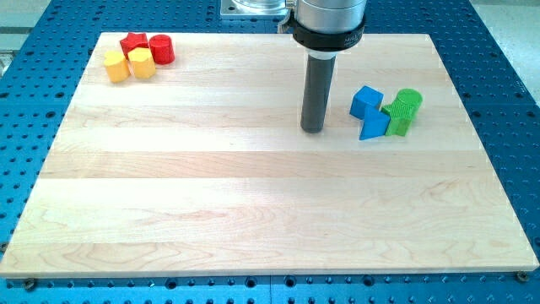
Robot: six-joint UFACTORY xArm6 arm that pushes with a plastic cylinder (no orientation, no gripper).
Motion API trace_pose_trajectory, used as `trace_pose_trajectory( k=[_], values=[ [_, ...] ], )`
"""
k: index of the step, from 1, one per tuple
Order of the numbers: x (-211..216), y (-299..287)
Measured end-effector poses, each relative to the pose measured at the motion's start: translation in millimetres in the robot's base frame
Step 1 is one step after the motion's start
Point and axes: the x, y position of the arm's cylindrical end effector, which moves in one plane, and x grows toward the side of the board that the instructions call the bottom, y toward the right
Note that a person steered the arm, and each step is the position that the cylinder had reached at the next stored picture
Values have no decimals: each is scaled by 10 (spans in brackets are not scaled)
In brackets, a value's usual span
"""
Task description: Point your arm diagonally bottom right to the green star
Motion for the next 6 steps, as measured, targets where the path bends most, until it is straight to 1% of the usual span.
trace_pose_trajectory(
  k=[3,4,5,6],
  values=[
    [33,0],
    [709,215],
    [675,1114],
    [149,1978]
  ],
)
